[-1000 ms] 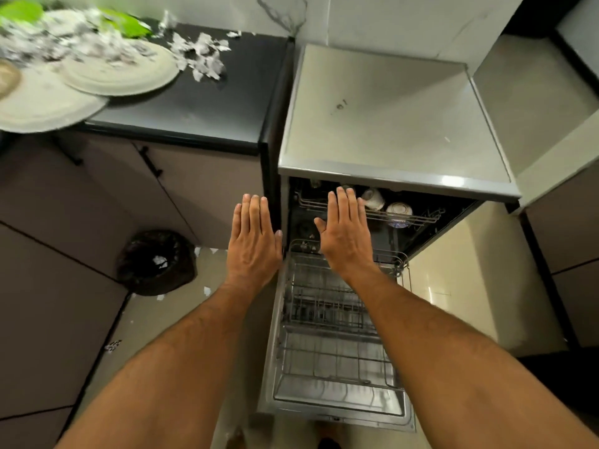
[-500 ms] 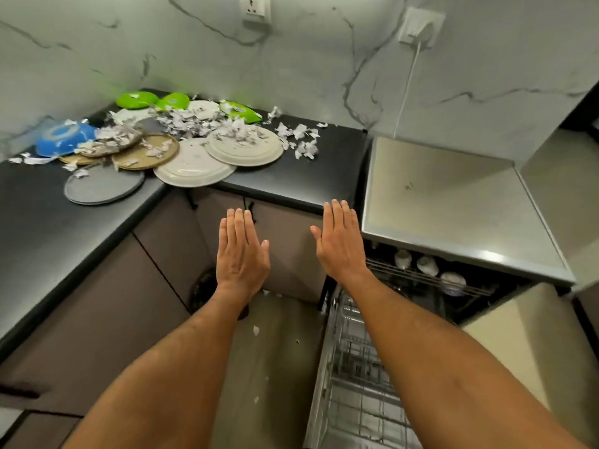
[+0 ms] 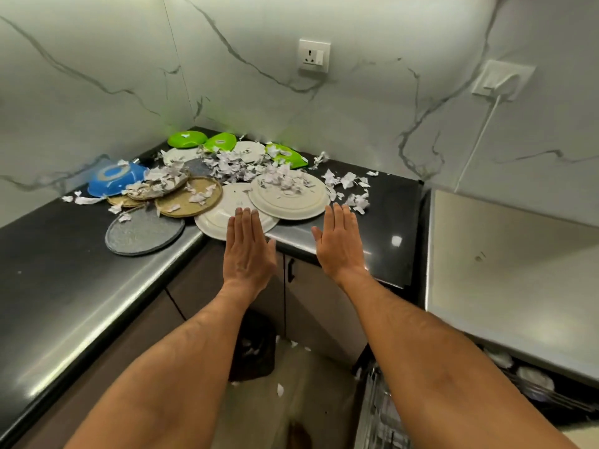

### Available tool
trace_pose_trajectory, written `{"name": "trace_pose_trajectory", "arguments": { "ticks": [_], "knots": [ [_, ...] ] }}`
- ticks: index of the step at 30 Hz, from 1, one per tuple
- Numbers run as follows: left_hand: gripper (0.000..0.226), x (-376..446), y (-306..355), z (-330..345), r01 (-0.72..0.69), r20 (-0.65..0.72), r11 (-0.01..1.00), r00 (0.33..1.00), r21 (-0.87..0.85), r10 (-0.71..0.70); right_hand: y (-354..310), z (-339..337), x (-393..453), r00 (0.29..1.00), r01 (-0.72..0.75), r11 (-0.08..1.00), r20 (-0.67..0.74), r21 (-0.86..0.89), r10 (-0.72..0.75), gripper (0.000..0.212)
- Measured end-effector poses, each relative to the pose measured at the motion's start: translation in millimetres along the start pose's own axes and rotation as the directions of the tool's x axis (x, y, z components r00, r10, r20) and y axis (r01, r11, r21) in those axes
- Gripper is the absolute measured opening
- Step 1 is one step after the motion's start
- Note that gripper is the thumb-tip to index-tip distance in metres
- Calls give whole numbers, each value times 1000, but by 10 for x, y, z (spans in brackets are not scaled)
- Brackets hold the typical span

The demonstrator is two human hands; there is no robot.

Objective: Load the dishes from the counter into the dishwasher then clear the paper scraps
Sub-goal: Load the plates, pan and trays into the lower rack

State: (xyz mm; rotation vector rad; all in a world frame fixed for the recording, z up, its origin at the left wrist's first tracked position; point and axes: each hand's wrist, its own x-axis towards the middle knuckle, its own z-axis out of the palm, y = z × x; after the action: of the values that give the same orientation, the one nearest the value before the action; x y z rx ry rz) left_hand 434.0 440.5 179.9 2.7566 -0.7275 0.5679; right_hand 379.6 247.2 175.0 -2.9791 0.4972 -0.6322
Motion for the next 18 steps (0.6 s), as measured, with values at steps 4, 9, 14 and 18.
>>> {"name": "trace_pose_trajectory", "arguments": {
  "ticks": [4,9,14,18],
  "knots": [
    [78,579,-93,274,23,29,1000,999,-17,-23,23,223,604,1000,8,1000,-4,18,-8,62],
    [78,1105,-169,630,18,82,1000,997,-20,-16,95,479,1202,1000,2,1000,10,5,-2,62],
    [80,1437,-290,972,-14,162,1000,987,-27,18,124,800,1501,998,-20,1000,55,-11,20,61],
    [78,1627,-409,1245,-65,221,997,972,-50,75,86,1068,1653,992,-64,998,108,-21,66,61]
  ]
}}
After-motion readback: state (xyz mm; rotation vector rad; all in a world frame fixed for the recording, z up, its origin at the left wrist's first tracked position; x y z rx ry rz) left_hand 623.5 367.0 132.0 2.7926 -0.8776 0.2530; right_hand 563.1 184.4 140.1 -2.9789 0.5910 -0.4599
